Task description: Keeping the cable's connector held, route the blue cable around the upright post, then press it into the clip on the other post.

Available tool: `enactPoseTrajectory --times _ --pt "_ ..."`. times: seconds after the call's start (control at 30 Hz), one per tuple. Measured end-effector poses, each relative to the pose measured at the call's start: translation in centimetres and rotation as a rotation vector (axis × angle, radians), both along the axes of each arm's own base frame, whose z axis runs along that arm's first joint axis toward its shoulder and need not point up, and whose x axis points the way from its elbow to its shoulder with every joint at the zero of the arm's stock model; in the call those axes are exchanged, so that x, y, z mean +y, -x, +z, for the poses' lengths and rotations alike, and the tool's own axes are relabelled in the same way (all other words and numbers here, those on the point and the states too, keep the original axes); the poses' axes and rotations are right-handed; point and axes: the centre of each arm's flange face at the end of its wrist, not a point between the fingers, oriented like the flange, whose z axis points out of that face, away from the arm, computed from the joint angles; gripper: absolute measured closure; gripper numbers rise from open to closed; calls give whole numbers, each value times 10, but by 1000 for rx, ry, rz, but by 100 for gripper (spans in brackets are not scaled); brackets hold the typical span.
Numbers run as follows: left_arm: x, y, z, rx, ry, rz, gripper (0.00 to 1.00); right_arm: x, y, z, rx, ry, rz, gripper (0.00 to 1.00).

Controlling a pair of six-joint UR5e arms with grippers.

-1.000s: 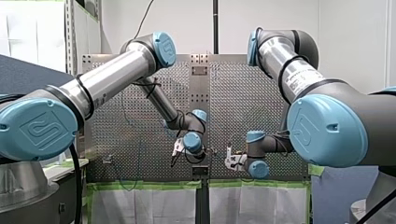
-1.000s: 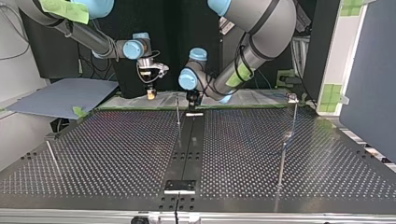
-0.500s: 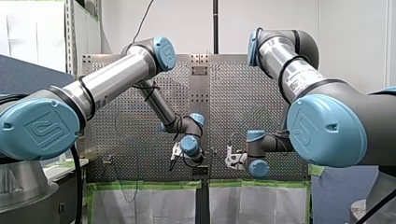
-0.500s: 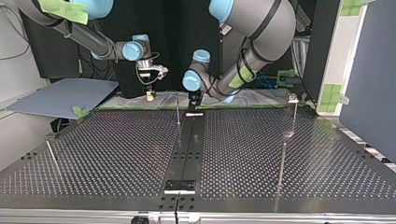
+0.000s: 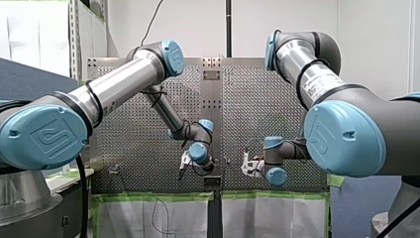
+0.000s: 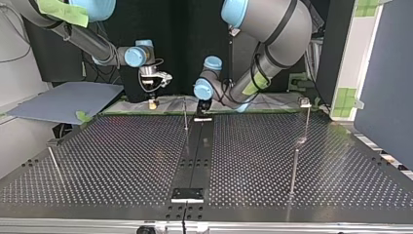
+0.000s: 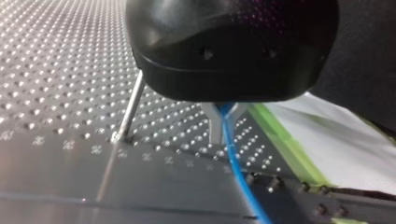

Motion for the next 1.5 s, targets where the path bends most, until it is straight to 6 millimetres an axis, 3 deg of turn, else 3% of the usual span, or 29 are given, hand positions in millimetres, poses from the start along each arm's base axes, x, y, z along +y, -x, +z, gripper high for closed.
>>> enactPoseTrajectory --times 0.33,1.3,1.37,1.4,1.47,1.5 --pt "7 -19 12 2 43 38 100 -19 10 6 8 -11 -26 100" --pt "22 -31 12 31 115 71 100 -61 37 18 21 -28 -85 100" --pt "21 -32 12 31 118 62 86 -62 38 18 21 -28 -87 100" --pt "21 -32 12 30 120 57 86 -62 38 18 21 -28 -88 100" --pt "17 -31 13 26 128 42 67 -62 39 18 21 -29 -88 100" --pt "16 -31 13 24 132 34 67 -62 39 17 21 -29 -88 100"
